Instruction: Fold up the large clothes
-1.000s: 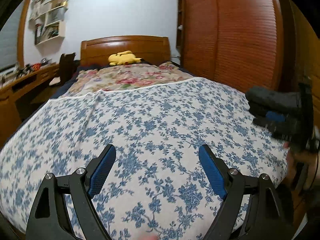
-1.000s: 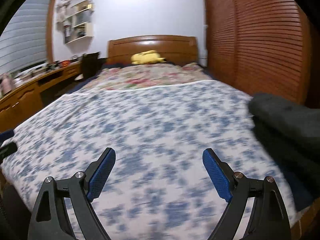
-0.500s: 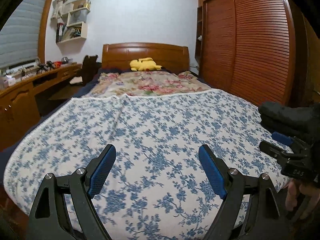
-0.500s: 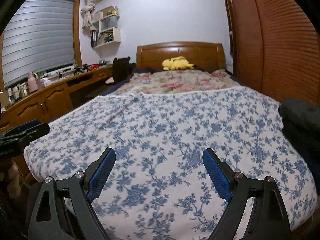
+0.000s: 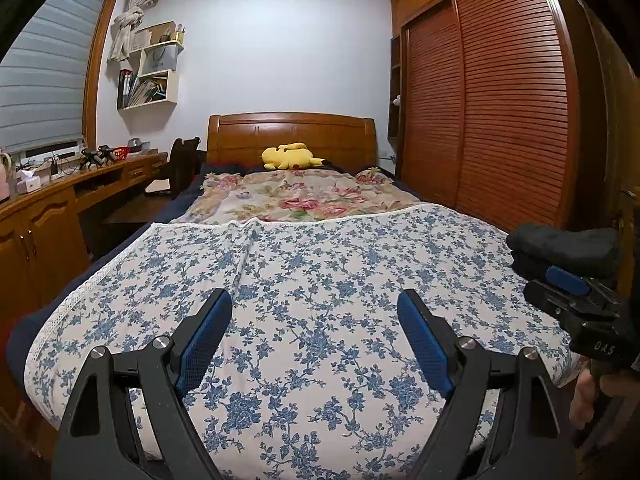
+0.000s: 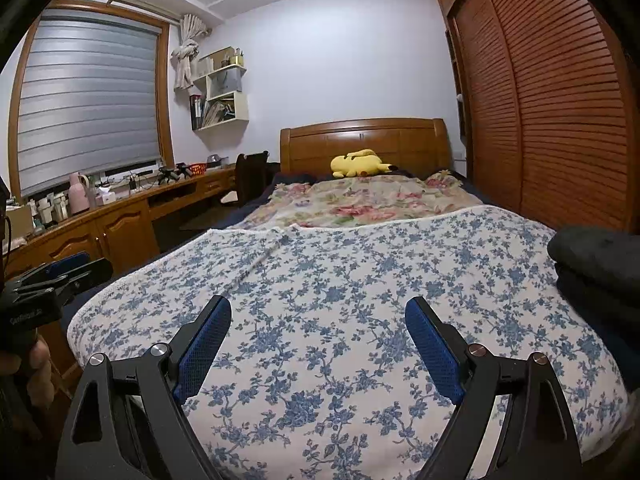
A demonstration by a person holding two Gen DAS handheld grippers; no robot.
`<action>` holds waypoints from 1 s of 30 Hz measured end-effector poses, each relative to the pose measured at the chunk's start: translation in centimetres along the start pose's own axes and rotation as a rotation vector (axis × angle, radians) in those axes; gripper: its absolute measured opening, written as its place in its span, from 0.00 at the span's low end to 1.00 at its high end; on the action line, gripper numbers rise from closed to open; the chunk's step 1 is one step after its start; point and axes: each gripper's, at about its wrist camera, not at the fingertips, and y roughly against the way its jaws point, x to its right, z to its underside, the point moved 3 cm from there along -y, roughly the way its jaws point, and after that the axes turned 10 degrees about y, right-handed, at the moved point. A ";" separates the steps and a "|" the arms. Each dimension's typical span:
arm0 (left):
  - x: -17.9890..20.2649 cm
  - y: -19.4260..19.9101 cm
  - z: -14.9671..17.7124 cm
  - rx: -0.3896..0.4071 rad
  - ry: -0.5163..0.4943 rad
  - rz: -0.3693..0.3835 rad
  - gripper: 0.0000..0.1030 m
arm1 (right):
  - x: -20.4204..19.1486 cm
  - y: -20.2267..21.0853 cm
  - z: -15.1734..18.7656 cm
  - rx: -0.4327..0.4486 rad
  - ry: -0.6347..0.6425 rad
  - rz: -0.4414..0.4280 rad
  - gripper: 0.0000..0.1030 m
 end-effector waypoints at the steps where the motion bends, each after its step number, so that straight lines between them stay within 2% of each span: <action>1: 0.1 0.1 0.0 0.001 0.000 0.001 0.83 | 0.0 -0.1 0.2 -0.002 -0.003 -0.001 0.87; 30: 0.6 -0.6 1.2 -0.019 0.006 -0.001 0.83 | -0.1 -0.9 0.0 -0.015 -0.027 -0.004 0.87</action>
